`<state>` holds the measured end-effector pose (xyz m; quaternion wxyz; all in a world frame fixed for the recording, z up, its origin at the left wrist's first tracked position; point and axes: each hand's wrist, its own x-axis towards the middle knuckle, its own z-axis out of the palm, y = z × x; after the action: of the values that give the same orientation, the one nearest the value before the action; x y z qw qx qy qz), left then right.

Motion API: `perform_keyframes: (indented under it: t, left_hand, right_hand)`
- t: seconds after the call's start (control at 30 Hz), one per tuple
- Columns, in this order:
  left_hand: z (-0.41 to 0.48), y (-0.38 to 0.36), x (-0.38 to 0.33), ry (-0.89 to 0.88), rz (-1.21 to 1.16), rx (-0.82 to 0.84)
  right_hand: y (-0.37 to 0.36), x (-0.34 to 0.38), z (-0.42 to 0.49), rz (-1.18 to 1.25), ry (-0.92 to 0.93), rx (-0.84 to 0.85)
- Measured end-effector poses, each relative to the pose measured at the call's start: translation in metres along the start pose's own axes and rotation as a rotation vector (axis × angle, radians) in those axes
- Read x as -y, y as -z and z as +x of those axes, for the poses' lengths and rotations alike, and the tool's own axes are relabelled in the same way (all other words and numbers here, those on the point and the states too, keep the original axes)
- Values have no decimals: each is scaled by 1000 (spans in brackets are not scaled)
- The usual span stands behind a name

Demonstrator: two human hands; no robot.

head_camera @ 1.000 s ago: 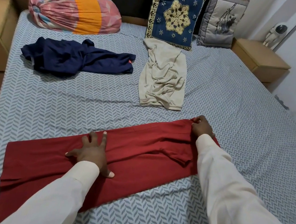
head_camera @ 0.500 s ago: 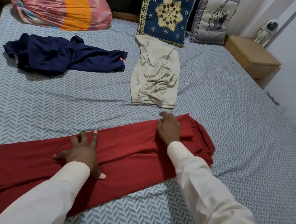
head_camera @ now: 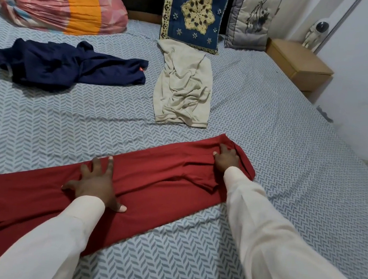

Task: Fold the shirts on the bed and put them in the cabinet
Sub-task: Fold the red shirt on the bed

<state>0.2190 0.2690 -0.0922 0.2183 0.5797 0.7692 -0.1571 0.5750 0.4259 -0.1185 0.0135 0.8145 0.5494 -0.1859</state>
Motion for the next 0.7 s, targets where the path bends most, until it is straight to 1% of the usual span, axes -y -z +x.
perform_keyframes:
  t: [0.03,0.07,0.13,0.17,0.2,0.27,0.3,0.37,0.4,0.43,0.5,0.6,0.7]
  left_hand:
    - [-4,-2,3,-7,-11,-29]
    - [-5,-5,3,-17,-18,-62]
    - [-15,-15,11,-31,-19,-136]
    - [-21,-21,18,-39,-19,-166]
    - [-26,-30,22,-57,-26,-193]
    - [-41,-47,37,-76,-38,-266]
    - [-48,-54,44,-77,-39,-294]
    - [-64,-64,66,-62,-43,-299]
    - [-71,-66,77,-28,-43,-291]
    - [-80,-67,92,35,-46,-300]
    - [-90,-67,118,163,-107,-291]
    - [-106,-68,146,285,-270,-319]
    - [-122,-72,168,355,-446,-322]
  right_hand:
    - [6,2,-7,-53,-6,22]
    - [8,4,-16,-113,-16,-5]
    - [1,14,-49,-243,37,-206]
    - [-7,19,-67,-273,98,-272]
    - [-16,21,-82,-277,148,-284]
    - [-33,24,-105,-274,174,-243]
    - [-38,24,-113,-276,161,-261]
    - [-45,32,-127,-270,175,-325]
    - [-49,38,-133,-267,231,-351]
    - [-56,51,-142,-260,325,-357]
    - [-70,83,-160,-235,518,-317]
    - [-92,136,-197,-229,730,-205]
    - [-114,188,-240,-197,875,-104]
